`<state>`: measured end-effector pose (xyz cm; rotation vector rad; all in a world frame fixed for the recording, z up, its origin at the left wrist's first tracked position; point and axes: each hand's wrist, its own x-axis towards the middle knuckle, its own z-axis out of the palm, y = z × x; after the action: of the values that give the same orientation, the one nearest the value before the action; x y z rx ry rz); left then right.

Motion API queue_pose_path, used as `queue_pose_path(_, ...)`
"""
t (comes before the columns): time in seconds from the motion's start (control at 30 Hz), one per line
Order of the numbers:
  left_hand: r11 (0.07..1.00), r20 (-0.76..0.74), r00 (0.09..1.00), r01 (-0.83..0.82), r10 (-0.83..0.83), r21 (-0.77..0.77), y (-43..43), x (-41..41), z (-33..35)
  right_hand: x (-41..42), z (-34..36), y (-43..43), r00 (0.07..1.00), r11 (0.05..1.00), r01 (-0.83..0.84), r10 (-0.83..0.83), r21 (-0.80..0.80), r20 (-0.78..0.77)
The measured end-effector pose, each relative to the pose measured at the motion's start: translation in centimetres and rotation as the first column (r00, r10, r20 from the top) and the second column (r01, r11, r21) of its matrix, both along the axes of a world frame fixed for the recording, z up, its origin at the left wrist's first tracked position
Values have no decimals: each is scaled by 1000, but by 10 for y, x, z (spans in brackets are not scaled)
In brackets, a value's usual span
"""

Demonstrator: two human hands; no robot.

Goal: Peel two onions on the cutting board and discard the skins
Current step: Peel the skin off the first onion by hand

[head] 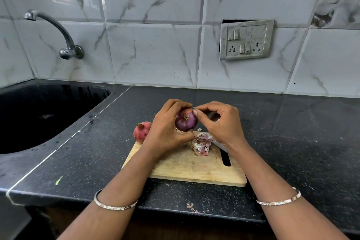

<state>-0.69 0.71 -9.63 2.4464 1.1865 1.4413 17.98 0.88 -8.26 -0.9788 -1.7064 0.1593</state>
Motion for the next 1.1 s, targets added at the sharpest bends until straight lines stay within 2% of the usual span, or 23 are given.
queue_pose_path(0.3, 1000, 18, 1000, -6, 6, -3, 0, -1, 1, 0, 1, -1, 998, 998, -66, 66, 21, -7)
queue_pose_path(0.77, 1000, -12, 1000, 26, -26, -14, 1, -4, -2, 0, 1, -3, 995, 996, -84, 81, -38, -59)
queue_pose_path(0.93, 999, -26, 999, 38, -38, -18, 1, -4, -3, 0, 0, -3, 999, 999, -35, 34, -3, -15)
queue_pose_path(1.1, 1000, -28, 999, 29, -29, 0, 0, -2, -2, -2, -2, -2, 986, 988, 87, -104, 125, 128)
